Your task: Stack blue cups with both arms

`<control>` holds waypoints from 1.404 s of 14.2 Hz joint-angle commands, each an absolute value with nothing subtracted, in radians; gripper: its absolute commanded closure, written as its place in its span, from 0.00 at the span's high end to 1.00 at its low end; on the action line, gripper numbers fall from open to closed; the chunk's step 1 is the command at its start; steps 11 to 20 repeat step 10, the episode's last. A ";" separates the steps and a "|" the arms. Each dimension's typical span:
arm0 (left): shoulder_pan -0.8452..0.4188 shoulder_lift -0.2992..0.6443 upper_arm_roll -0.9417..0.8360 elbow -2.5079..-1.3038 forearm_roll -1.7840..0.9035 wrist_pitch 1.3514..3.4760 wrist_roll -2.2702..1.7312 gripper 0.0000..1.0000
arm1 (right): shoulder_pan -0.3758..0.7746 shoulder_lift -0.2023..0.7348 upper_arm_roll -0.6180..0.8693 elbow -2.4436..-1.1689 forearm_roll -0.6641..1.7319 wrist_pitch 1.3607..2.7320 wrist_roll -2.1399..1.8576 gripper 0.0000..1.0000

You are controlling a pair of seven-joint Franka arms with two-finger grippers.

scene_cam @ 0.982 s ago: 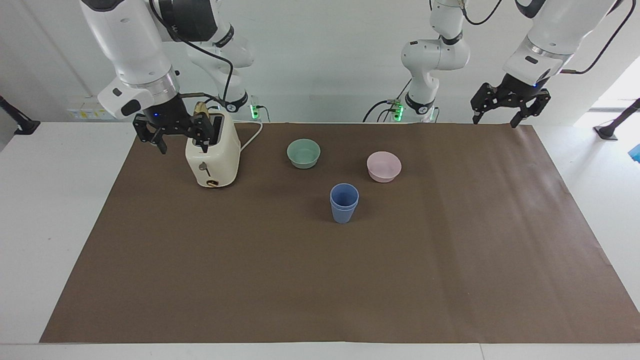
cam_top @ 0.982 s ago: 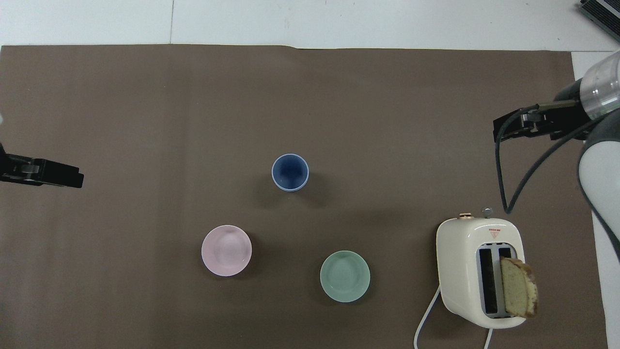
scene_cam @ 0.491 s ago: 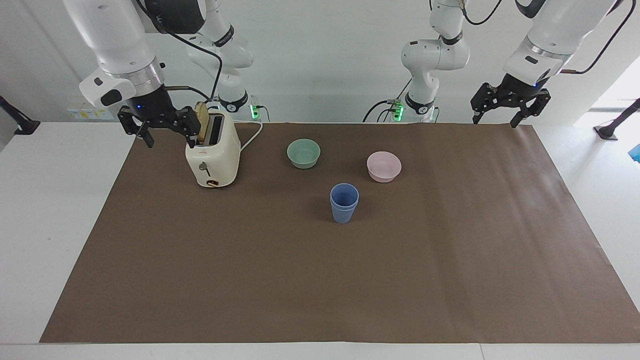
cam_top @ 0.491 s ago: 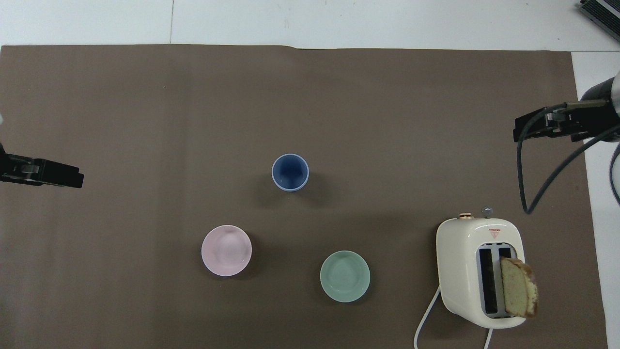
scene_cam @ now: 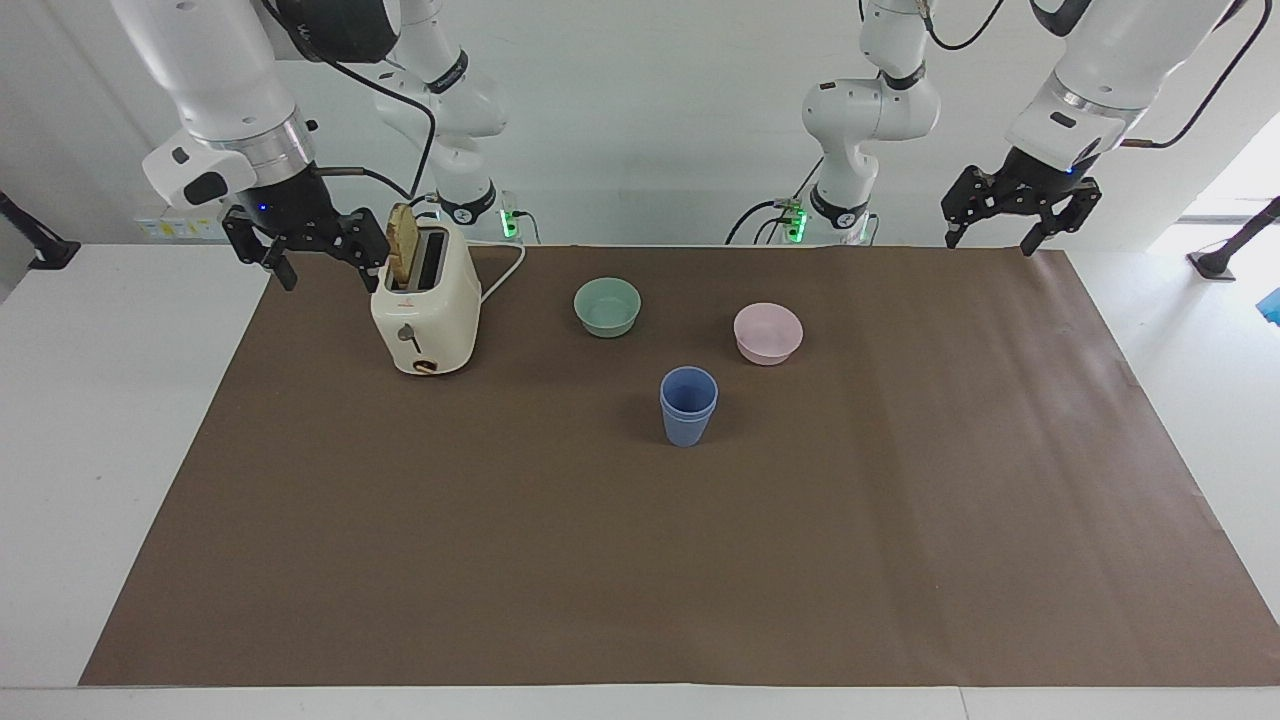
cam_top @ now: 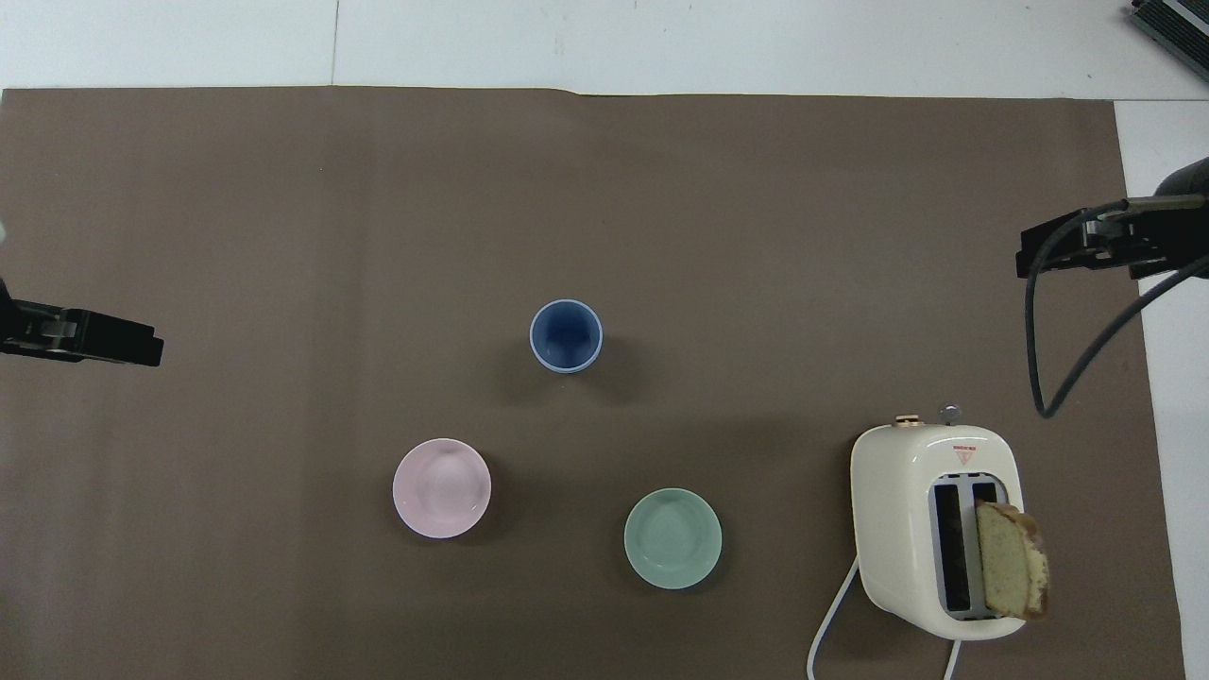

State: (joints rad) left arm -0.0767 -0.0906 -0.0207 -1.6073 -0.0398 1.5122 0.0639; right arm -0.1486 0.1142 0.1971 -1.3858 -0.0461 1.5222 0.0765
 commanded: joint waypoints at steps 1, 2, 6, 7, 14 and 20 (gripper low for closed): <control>-0.069 -0.100 -0.025 -1.608 -0.023 1.494 0.071 1.00 | -0.160 0.094 0.207 -1.410 -0.040 1.529 0.075 1.00; -0.069 -0.100 -0.025 -1.608 -0.023 1.494 0.071 1.00 | -0.164 0.095 0.207 -1.410 -0.040 1.532 0.069 1.00; -0.069 -0.100 -0.025 -1.606 -0.023 1.494 0.071 1.00 | -0.164 0.095 0.207 -1.410 -0.038 1.532 0.072 1.00; -0.069 -0.100 -0.025 -1.606 -0.023 1.494 0.071 1.00 | -0.164 0.095 0.207 -1.410 -0.038 1.532 0.072 1.00; -0.069 -0.100 -0.025 -1.606 -0.023 1.494 0.071 1.00 | -0.164 0.095 0.207 -1.410 -0.038 1.532 0.068 1.00; -0.069 -0.100 -0.025 -1.606 -0.023 1.494 0.071 1.00 | -0.164 0.095 0.207 -1.410 -0.038 1.532 0.068 1.00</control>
